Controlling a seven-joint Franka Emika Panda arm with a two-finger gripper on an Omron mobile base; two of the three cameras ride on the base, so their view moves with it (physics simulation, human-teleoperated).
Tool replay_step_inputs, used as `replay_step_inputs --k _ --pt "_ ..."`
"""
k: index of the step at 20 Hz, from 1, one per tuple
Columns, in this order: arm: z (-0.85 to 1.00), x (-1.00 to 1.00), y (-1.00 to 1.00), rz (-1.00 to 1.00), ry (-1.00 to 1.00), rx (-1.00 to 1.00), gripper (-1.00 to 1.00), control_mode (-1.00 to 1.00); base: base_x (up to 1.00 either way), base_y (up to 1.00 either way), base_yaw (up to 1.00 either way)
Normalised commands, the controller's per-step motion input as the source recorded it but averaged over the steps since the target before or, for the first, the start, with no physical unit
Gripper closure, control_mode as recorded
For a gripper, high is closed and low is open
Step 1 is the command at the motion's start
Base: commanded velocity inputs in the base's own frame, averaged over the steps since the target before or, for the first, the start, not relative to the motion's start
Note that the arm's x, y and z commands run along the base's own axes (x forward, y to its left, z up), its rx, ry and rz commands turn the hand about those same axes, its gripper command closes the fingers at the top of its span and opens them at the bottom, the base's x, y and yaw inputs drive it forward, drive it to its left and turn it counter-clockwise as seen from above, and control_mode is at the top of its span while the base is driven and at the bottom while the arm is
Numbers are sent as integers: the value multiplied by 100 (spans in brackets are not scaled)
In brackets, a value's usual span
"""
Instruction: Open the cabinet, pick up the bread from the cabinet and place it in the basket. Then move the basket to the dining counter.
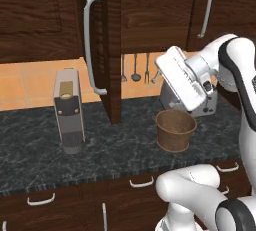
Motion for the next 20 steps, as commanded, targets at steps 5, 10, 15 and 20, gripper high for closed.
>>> replay_step_inputs --k 5,10,15,20 --pt "-33 8 -84 18 -44 -51 -100 -100 0 0 0" --pt "-26 4 -64 17 -55 -57 -100 -100 0 0 0" --pt "21 35 -30 20 -63 -35 -100 -100 0 0 0" --pt "87 36 -38 20 -57 -6 -100 -100 0 0 0"
